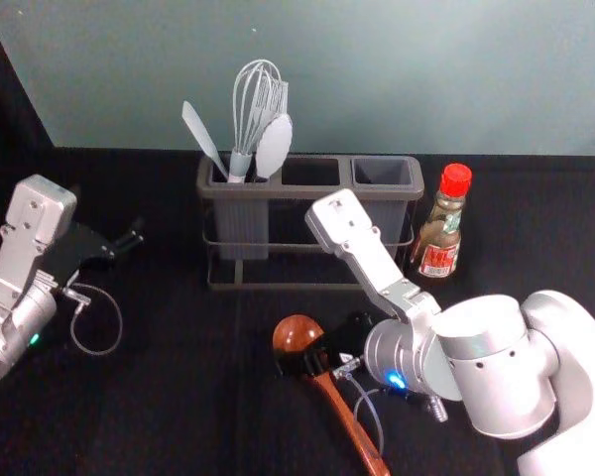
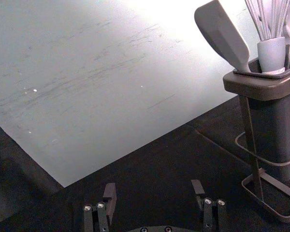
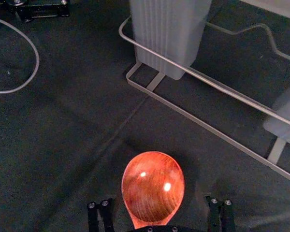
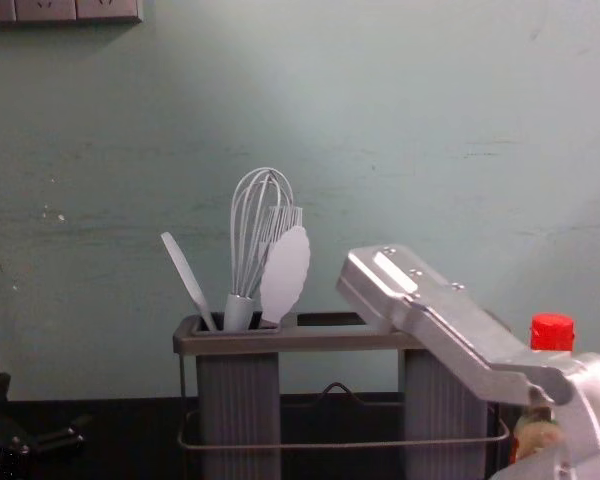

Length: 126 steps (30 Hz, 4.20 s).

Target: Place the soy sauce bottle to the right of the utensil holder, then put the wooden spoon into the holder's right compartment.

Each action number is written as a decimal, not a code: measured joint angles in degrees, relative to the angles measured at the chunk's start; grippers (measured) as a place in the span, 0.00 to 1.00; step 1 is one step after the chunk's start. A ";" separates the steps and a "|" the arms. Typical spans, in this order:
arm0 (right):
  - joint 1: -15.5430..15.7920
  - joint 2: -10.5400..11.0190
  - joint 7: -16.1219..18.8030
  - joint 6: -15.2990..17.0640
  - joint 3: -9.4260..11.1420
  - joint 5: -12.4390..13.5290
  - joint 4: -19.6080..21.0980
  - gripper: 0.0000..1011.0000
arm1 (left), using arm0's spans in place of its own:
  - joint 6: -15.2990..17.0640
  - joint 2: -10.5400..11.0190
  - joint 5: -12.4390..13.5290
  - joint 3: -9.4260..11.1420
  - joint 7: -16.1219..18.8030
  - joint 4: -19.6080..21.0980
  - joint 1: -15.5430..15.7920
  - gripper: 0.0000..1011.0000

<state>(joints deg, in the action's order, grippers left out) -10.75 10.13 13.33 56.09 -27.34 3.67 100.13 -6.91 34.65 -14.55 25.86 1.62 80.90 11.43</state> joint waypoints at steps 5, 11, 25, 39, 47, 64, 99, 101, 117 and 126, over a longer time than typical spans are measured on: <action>-0.94 -0.83 0.39 0.91 -0.41 -0.62 -1.36 0.99 | 0.00 0.00 0.00 0.00 0.00 0.00 0.00 1.00; -1.55 -1.66 1.16 1.25 -0.68 -1.45 -2.40 0.99 | 0.00 0.00 0.00 0.00 0.00 0.00 0.00 1.00; -1.97 -2.81 1.49 2.20 -1.35 -3.83 -3.42 0.99 | 0.00 0.00 0.00 0.00 0.00 0.00 0.00 1.00; -1.86 -3.57 1.92 2.85 -1.13 -5.72 -3.81 0.99 | 0.00 0.00 0.00 0.00 0.00 0.00 0.00 1.00; -1.84 -3.87 2.65 2.76 -0.90 -6.64 -4.25 0.99 | 0.00 0.00 0.00 0.00 0.00 0.00 0.00 1.00; -1.57 -4.65 3.95 2.73 -0.35 -8.58 -4.27 0.83 | 0.00 0.00 0.00 0.00 0.00 0.00 0.00 1.00; 21.39 4.40 6.42 -33.13 18.11 -1.75 17.17 0.83 | 0.00 0.00 0.00 0.00 0.00 0.00 0.00 1.00; 22.36 4.56 5.82 -37.00 18.95 -1.13 16.89 0.83 | 0.00 0.00 0.00 0.00 0.00 0.00 0.00 1.00; 24.98 6.19 2.41 -59.25 19.50 -1.41 14.19 0.83 | 0.00 0.00 0.00 0.00 0.00 0.00 0.00 1.00; 24.76 6.86 1.37 -68.14 19.09 -1.56 11.49 0.83 | 0.00 0.00 0.00 0.00 0.00 0.00 0.00 1.00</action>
<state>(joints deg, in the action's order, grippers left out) 14.01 16.99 14.69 -12.05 -8.25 2.11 111.62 -6.91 34.65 -14.55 25.86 1.62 80.90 11.43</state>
